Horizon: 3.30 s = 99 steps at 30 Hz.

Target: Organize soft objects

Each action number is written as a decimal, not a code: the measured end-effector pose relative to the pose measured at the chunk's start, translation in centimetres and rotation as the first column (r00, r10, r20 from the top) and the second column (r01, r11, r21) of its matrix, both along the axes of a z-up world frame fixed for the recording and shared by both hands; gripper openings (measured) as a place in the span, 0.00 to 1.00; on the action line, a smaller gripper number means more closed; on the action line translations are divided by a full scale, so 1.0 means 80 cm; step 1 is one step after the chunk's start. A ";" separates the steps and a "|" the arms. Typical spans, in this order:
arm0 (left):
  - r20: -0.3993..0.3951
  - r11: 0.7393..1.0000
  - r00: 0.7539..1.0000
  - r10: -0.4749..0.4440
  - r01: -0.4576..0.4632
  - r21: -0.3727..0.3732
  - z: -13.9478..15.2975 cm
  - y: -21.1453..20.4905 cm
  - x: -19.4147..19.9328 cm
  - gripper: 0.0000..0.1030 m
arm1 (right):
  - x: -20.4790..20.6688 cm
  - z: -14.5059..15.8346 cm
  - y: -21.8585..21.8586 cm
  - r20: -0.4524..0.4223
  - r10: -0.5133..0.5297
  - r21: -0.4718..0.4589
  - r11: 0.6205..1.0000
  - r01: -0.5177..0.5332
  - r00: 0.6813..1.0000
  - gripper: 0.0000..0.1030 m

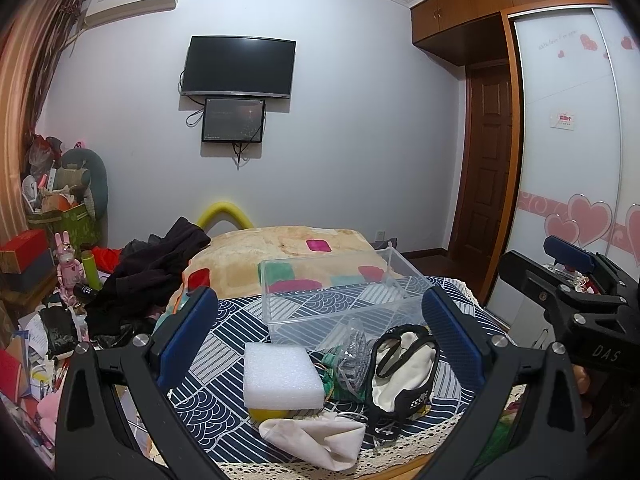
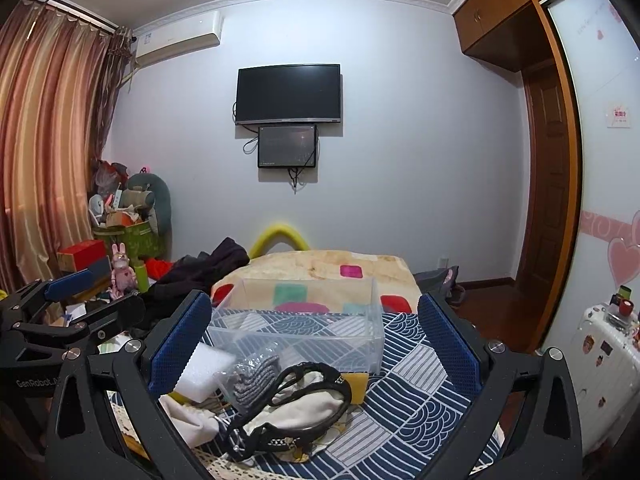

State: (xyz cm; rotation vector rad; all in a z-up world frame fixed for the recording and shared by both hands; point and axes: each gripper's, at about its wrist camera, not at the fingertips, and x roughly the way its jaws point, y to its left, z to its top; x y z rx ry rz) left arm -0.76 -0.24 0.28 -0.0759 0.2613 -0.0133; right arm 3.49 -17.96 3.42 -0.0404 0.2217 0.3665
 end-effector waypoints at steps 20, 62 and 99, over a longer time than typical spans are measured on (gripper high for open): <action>-0.002 1.000 1.000 -0.001 0.001 -0.013 0.000 0.002 0.000 1.00 | -0.002 0.001 0.001 0.001 0.000 0.003 1.000 0.000 1.000 1.00; -0.373 0.998 0.926 0.064 -0.065 0.011 -0.119 0.032 0.119 1.00 | 0.098 -0.099 -0.040 -0.336 -0.080 -0.009 0.997 0.082 0.938 0.83; -0.289 0.997 0.954 0.074 -0.080 -0.007 -0.104 0.051 0.104 0.79 | 0.099 -0.091 -0.015 -0.363 0.031 0.009 1.000 -0.029 0.931 0.20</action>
